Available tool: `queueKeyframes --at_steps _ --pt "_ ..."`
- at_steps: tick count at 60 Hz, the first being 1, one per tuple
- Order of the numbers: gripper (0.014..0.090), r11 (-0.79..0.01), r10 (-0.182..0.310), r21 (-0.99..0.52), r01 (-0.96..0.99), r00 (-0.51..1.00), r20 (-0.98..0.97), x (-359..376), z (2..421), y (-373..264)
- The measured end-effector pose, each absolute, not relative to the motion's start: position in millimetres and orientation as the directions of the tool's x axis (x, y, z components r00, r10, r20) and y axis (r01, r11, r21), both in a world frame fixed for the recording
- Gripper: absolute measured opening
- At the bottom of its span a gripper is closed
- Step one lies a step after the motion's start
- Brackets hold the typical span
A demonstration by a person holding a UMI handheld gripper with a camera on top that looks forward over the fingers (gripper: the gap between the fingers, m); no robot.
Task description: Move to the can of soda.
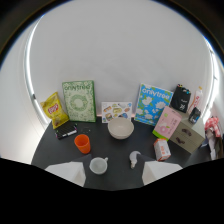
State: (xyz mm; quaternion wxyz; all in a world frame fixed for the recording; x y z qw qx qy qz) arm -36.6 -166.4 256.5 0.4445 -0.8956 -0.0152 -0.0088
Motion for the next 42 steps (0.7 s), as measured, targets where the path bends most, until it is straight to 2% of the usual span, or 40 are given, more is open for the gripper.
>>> queueKeyframes --at_steps 12,21,25,31,37,42 --pt "0.0862 -0.594 0.023 -0.804 0.044 0.999 0.038 -27.7 252.0 -181.4" --pt "0.0863 -0.588 0.000 -0.808 0.041 0.999 0.051 7.4 243.6 -197.8" --pt "0.0863 -0.588 -0.035 -0.809 0.021 0.998 0.051 35.9 239.4 -205.7" --pt "0.0864 -0.577 -0.117 -0.817 -0.012 0.991 0.068 94.4 236.4 -212.8" --pt "0.0861 -0.546 -0.201 -0.837 -0.034 0.975 0.092 159.7 239.1 -208.9" --pt "0.0859 -0.517 -0.245 -0.855 -0.047 0.965 0.095 213.7 246.7 -195.0"
